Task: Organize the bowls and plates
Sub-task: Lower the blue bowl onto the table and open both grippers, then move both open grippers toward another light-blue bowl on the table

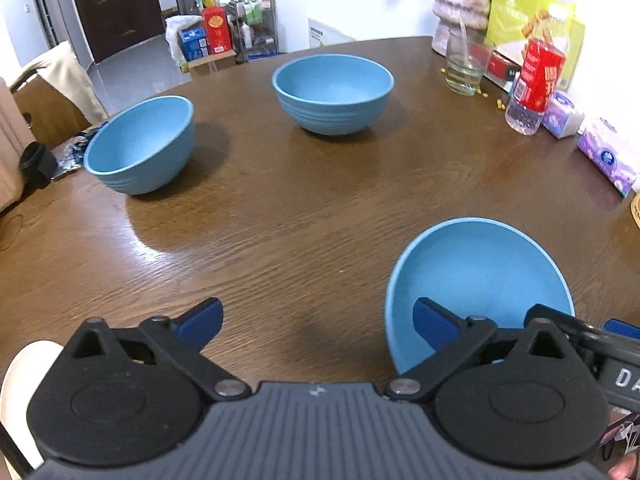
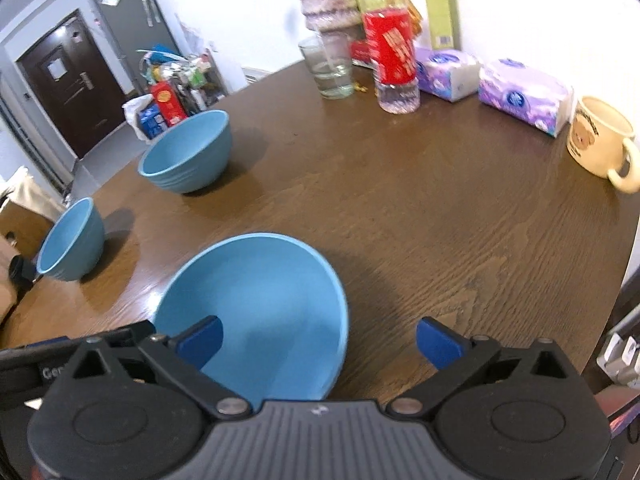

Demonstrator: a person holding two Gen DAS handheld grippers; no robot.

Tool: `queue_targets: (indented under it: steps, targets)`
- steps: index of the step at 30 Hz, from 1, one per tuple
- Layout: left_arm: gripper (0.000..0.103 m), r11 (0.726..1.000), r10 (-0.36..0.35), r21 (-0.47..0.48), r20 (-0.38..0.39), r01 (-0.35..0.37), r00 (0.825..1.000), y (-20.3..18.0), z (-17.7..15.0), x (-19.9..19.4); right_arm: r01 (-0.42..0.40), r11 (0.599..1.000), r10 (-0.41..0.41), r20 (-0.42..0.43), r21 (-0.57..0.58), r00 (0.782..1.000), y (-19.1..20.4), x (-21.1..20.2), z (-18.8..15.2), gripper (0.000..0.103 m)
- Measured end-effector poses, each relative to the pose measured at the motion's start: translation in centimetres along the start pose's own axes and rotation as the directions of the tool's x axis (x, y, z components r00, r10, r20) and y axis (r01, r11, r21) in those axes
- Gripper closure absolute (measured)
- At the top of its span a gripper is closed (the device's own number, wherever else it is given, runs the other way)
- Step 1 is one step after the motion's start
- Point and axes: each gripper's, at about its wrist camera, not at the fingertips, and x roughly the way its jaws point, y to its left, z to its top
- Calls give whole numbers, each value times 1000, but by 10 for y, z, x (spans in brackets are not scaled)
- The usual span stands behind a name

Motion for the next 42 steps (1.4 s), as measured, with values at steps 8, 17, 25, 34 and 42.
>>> queue_targets:
  steps: [8, 17, 25, 34, 42]
  targets:
    - [0, 1000, 20, -24, 21, -19, 1000, 19, -14, -21, -23, 998, 25, 27, -61, 999, 14, -25, -12, 0]
    - [0, 997, 27, -75, 35, -24, 999, 39, -26, -37, -40, 993, 44, 34, -115, 998, 28, -43, -28, 0]
    - [0, 994, 44, -98, 56, -39, 997, 46, -27, -49, -55, 990, 62, 46, -131, 997, 32, -51, -29, 0]
    - [0, 993, 71, -101, 68, -64, 995, 48, -30, -59, -79, 988, 85, 42, -136, 995, 37, -53, -30, 0]
    - [0, 989, 100, -118, 74, -91, 992, 57, -30, -67, -98, 984, 104, 36, -151, 994, 46, -56, -30, 0]
